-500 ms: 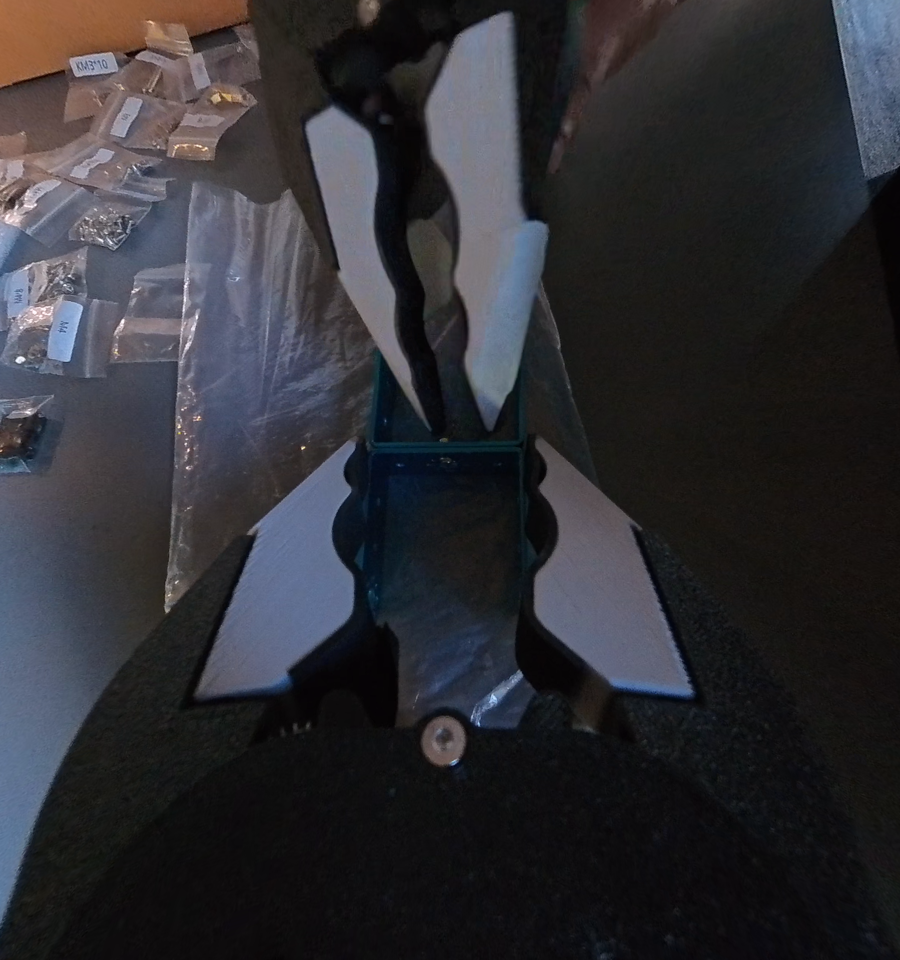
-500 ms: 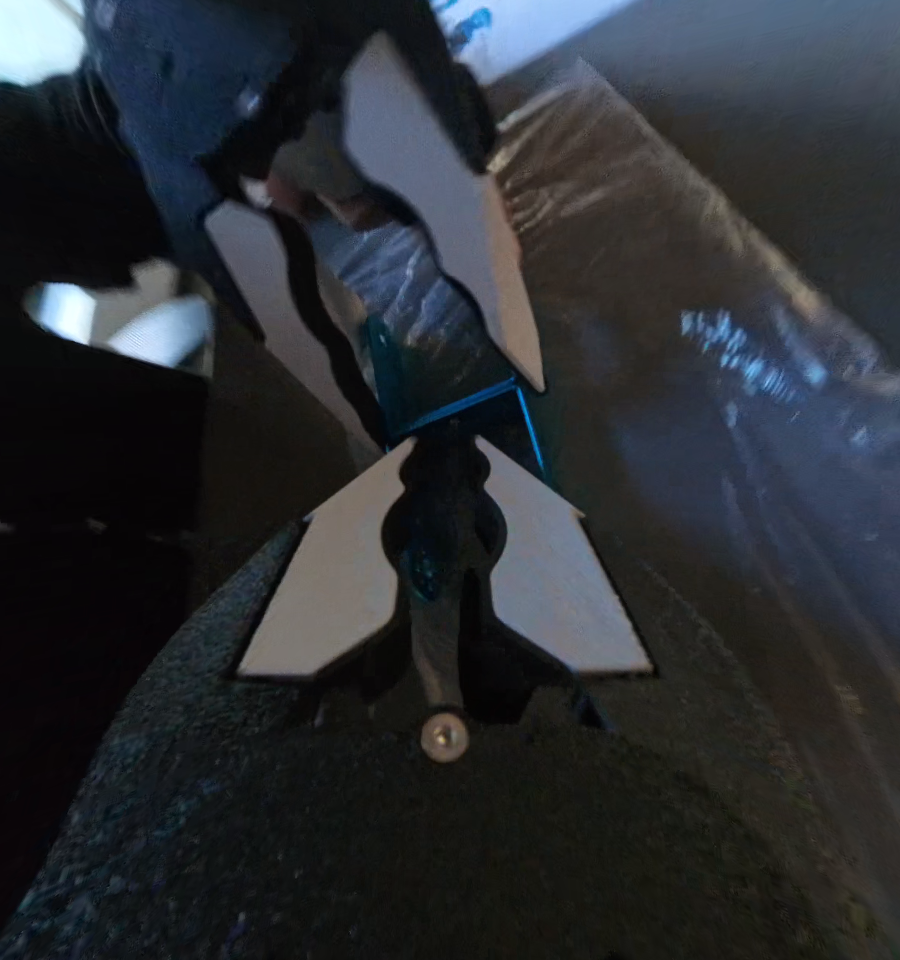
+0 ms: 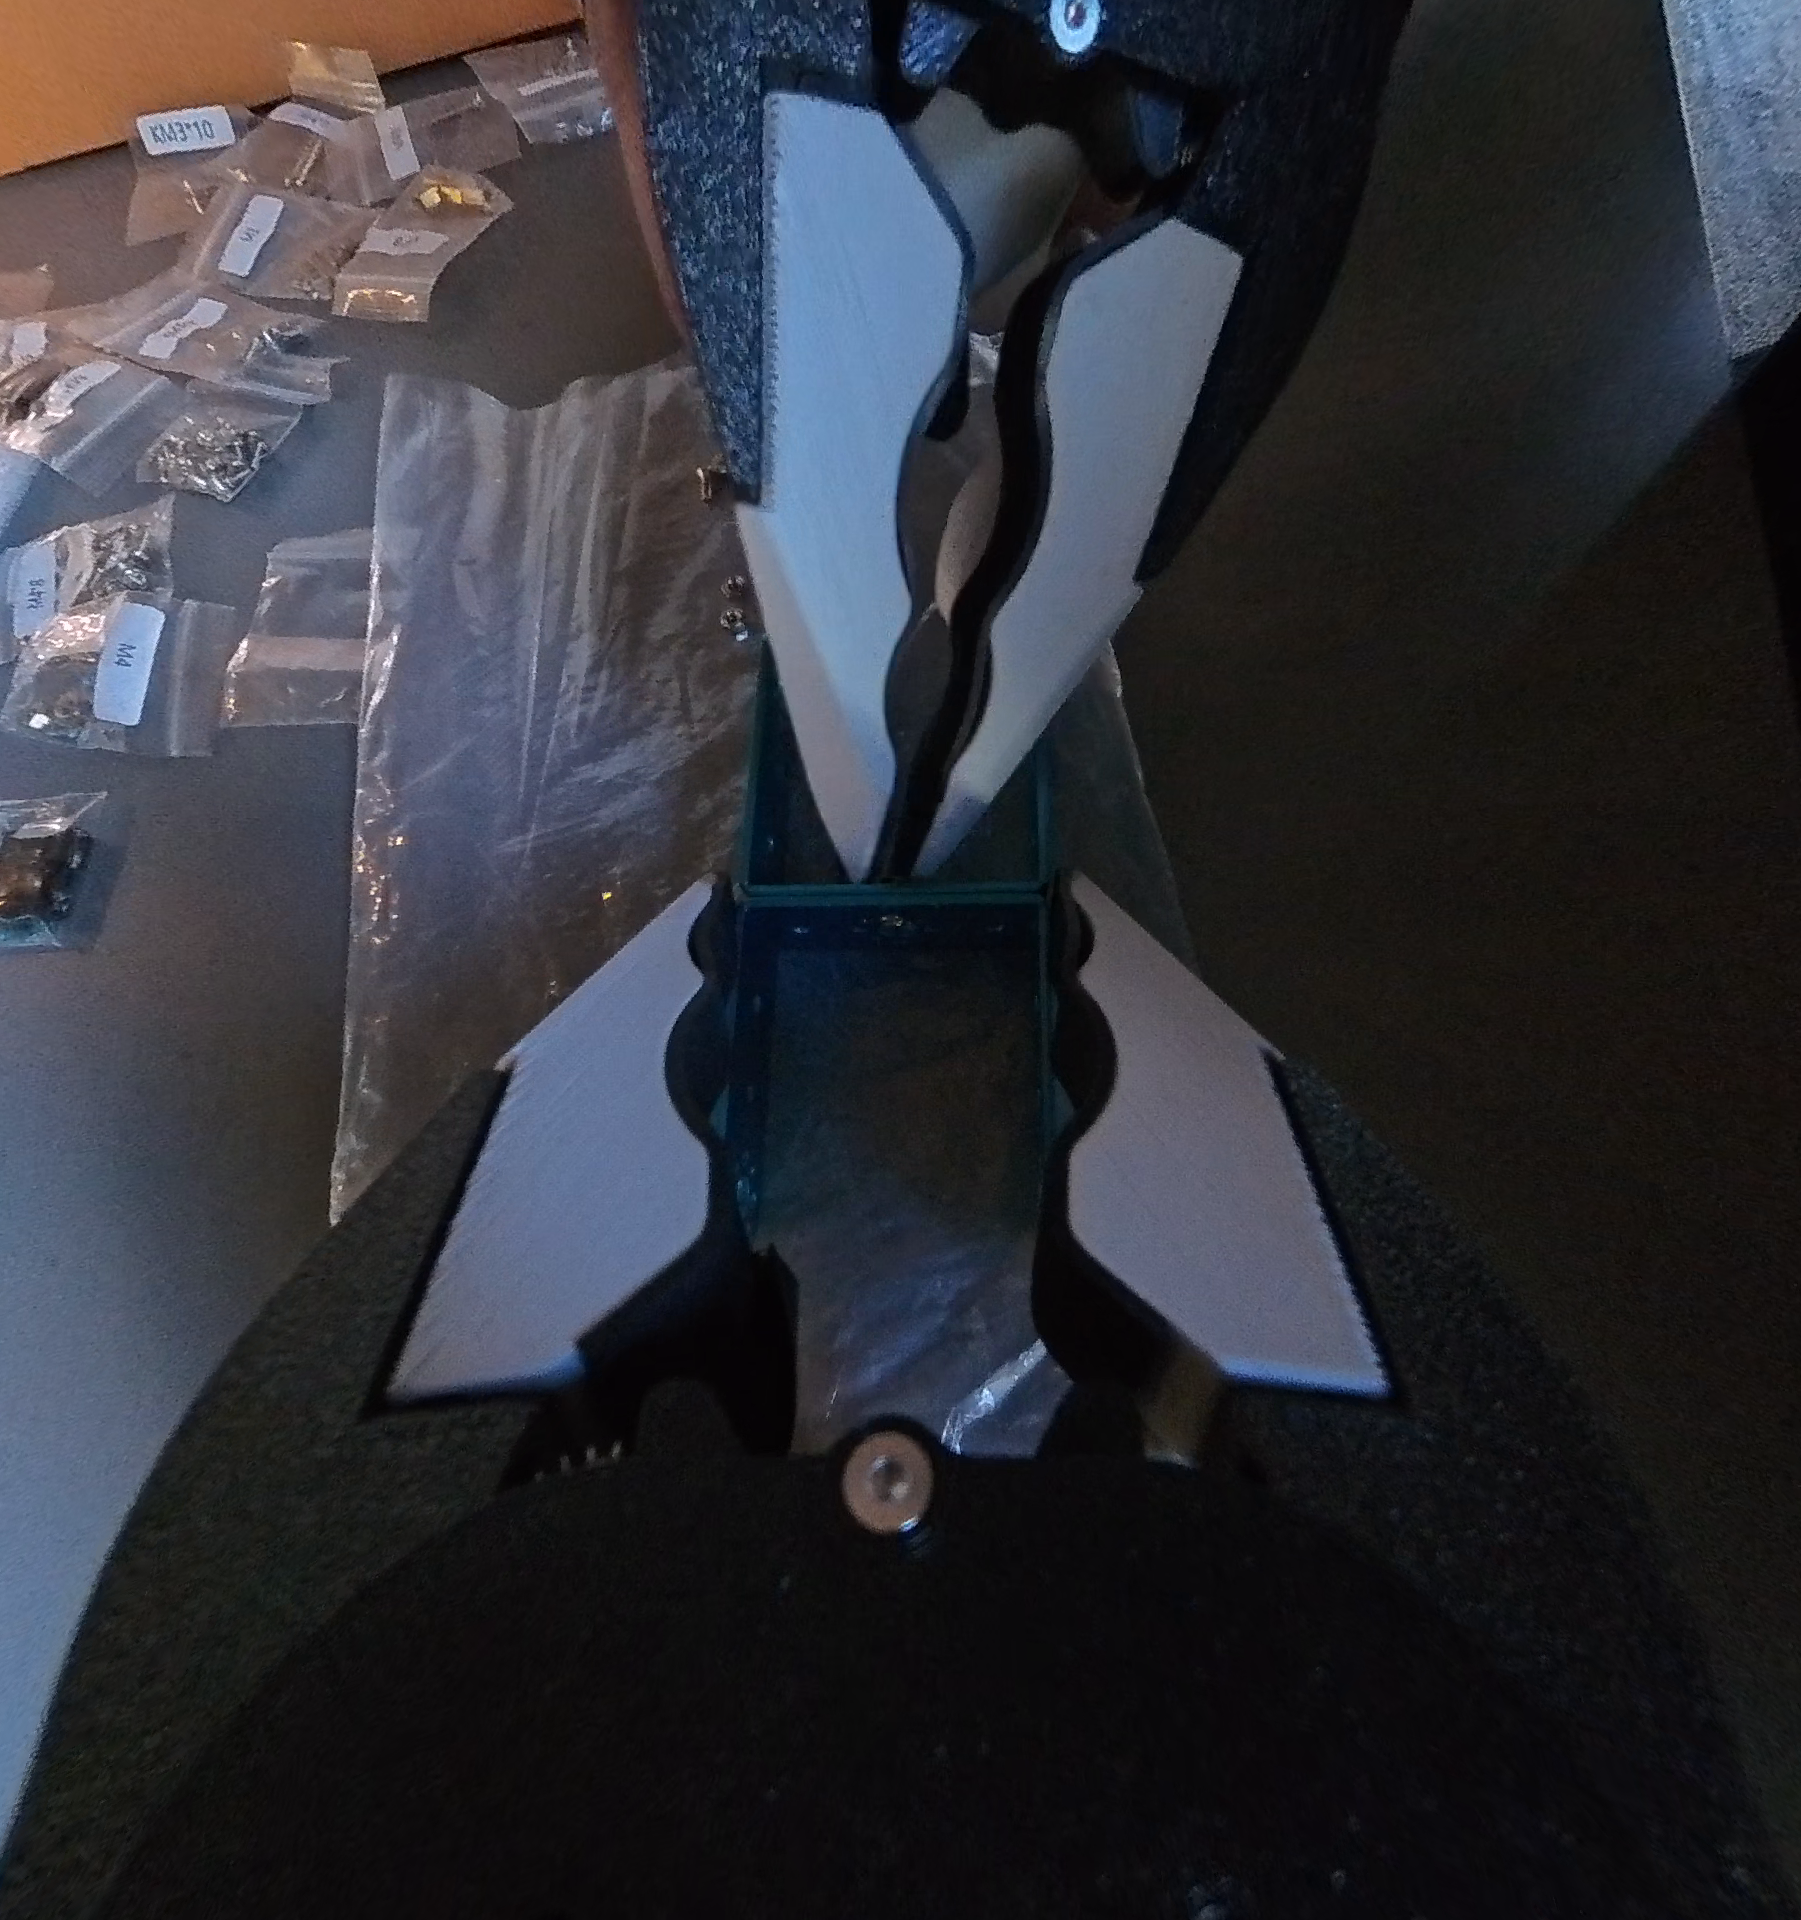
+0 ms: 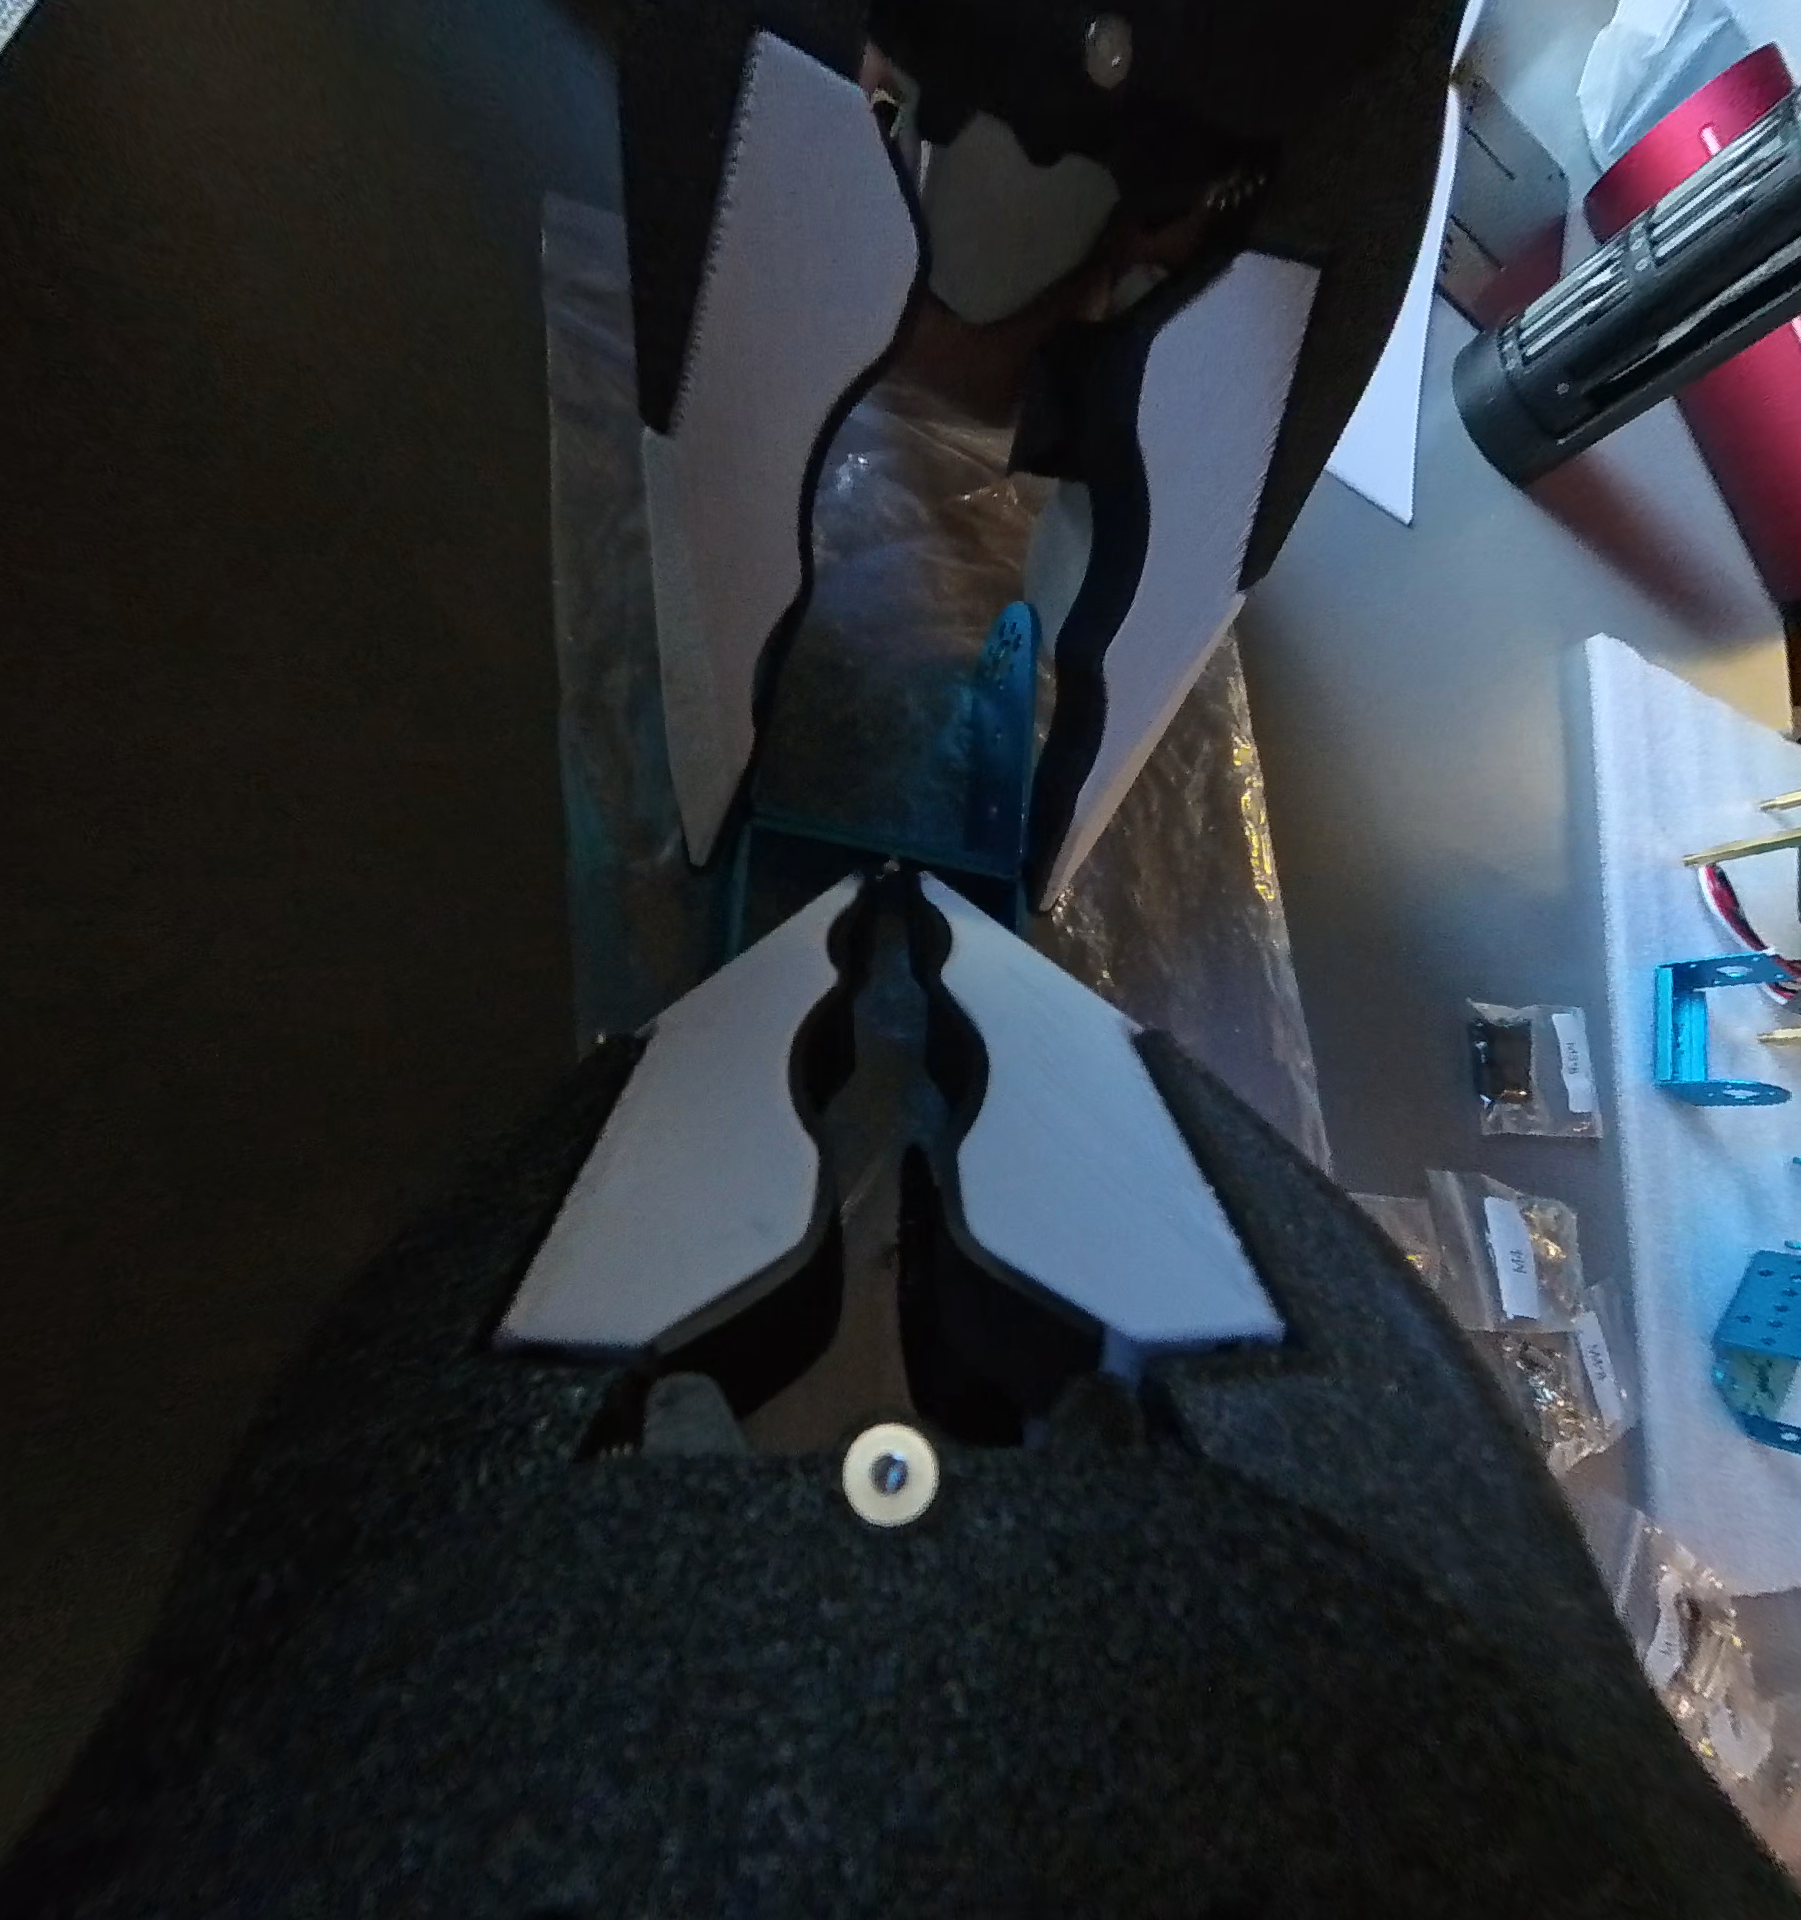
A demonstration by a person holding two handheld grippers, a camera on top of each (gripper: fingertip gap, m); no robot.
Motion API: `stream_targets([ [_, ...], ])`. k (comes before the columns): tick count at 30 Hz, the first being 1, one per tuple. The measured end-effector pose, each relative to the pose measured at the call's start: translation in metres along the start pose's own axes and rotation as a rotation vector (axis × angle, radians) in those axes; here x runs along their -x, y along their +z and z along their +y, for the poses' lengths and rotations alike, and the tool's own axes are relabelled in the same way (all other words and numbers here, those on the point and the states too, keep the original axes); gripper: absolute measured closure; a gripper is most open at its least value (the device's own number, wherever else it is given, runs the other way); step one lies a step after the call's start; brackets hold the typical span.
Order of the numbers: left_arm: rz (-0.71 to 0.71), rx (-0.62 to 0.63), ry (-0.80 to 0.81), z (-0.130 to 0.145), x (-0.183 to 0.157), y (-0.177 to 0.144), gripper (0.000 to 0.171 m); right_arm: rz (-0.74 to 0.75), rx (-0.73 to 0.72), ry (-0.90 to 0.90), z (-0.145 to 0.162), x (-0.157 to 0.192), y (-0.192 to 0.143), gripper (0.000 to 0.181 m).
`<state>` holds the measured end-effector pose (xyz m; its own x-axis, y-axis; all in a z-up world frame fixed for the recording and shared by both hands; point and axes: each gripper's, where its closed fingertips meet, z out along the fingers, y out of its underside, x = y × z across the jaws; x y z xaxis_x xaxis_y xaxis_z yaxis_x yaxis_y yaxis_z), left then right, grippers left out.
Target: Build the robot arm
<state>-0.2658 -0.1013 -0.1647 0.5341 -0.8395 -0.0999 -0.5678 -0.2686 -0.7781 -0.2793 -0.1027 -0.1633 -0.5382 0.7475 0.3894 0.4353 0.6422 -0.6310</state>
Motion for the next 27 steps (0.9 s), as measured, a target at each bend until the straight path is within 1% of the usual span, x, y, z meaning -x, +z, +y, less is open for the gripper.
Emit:
stream_targets([
  [2,0.001,0.0,0.0,0.0,0.0,0.0,0.11,-0.014,-0.002,0.027,0.0,0.001,0.0,0.18],
  [4,0.001,0.0,0.001,0.0,0.0,0.0,0.111,-0.055,-0.001,0.106,0.001,0.002,0.0,0.181],
  [6,0.001,0.0,0.001,0.0,0.0,0.0,0.111,-0.146,0.009,0.271,0.002,0.002,0.001,0.181],
  [10,-0.001,0.0,0.002,0.0,0.0,0.0,0.111,-0.359,0.045,0.658,0.004,0.008,0.004,0.181],
  [11,-0.001,0.0,0.002,0.0,0.0,0.0,0.111,-0.39,0.049,0.729,0.003,0.009,0.005,0.181],
  [13,-0.003,0.0,0.002,0.0,0.0,0.0,0.111,-0.406,0.044,0.786,0.003,0.01,0.005,0.181],
  [15,-0.001,0.0,0.001,0.0,0.0,0.0,0.111,-0.378,0.049,0.761,0.007,0.009,0.005,0.181],
  [17,0.0,0.0,0.001,0.0,0.0,0.0,0.111,-0.32,0.083,0.66,0.014,0.01,0.004,0.181],
  [18,0.0,0.0,0.001,0.0,0.0,0.0,0.111,-0.29,0.081,0.604,0.014,0.01,0.002,0.178],
  [21,0.001,0.0,0.001,0.0,0.0,0.0,0.111,-0.194,0.063,0.409,0.006,0.009,-0.005,0.172],
  [22,0.001,0.0,0.0,0.0,0.0,0.0,0.111,-0.182,0.04,0.362,0.0,0.01,-0.008,0.169],
  [24,0.001,0.0,0.0,0.0,0.0,0.0,0.111,-0.148,0.047,0.314,-0.005,0.008,-0.009,0.168],
  [27,0.001,0.0,0.0,0.0,0.0,0.0,0.111,-0.145,0.085,0.262,-0.006,0.009,-0.007,0.166],
])
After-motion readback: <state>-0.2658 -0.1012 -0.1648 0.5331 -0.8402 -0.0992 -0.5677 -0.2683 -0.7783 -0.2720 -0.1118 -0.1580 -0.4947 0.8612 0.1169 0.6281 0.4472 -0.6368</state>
